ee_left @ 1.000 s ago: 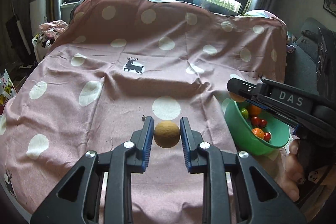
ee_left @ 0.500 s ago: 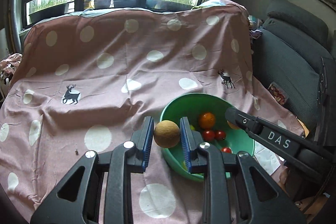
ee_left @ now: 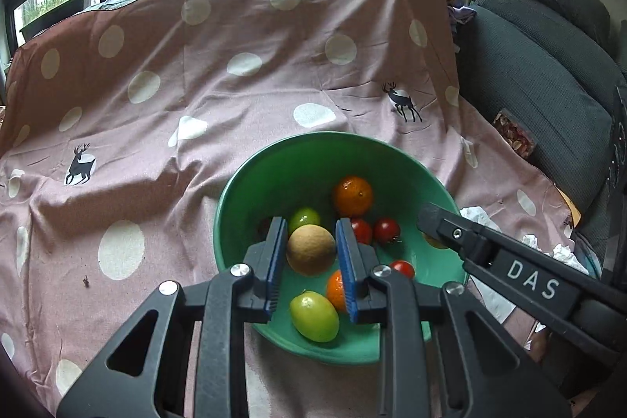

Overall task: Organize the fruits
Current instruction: 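Open the right gripper to drop the tan fruit into the bowl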

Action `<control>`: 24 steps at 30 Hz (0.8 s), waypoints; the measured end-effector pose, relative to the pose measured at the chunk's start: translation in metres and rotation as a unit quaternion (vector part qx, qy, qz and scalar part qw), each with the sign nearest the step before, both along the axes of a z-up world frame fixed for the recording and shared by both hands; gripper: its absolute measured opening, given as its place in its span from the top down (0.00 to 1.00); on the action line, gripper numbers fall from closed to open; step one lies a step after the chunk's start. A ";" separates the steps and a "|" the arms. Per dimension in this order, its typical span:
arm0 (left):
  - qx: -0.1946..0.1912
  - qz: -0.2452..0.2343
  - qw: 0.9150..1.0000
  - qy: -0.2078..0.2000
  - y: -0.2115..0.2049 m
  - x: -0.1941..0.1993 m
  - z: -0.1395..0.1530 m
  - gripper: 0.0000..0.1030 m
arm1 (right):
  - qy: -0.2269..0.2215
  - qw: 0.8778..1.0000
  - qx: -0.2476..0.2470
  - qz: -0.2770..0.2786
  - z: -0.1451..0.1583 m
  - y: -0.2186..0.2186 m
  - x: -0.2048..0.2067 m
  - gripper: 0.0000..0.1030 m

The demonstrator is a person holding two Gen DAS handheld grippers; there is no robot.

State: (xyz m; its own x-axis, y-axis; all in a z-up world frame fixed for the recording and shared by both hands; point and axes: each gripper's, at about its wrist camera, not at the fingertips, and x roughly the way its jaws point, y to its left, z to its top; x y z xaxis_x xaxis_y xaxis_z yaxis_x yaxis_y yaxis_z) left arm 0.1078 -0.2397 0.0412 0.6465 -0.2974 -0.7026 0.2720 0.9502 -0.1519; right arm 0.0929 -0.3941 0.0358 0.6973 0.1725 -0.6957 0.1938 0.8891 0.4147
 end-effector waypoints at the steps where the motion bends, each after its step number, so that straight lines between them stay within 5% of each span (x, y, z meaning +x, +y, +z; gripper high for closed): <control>1: 0.002 0.001 1.000 0.001 0.000 0.000 -0.001 0.74 | 0.001 1.000 0.001 -0.002 0.000 -0.001 0.000 0.71; 3: 0.008 0.003 1.000 0.002 -0.001 0.000 -0.001 0.64 | 0.001 1.000 0.003 -0.003 0.000 -0.002 -0.001 0.68; 5: 0.006 0.004 1.000 -0.004 0.000 -0.002 0.001 0.52 | 0.002 1.000 0.001 -0.005 0.002 -0.003 -0.003 0.54; 10: -0.004 0.015 1.000 -0.007 0.009 -0.008 0.012 0.42 | -0.016 1.000 -0.009 -0.015 0.011 -0.003 -0.010 0.32; 24: 0.006 0.022 1.000 -0.015 0.017 -0.015 0.015 0.35 | 0.000 0.999 -0.028 -0.026 0.011 -0.002 -0.009 0.29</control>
State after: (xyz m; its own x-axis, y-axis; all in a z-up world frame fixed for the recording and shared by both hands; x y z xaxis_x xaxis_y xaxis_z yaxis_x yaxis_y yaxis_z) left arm 0.0933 -0.2232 0.0566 0.6790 -0.2601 -0.6865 0.2350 0.9629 -0.1323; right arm 0.0837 -0.3962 0.0470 0.7041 0.0969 -0.7035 0.2404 0.8996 0.3645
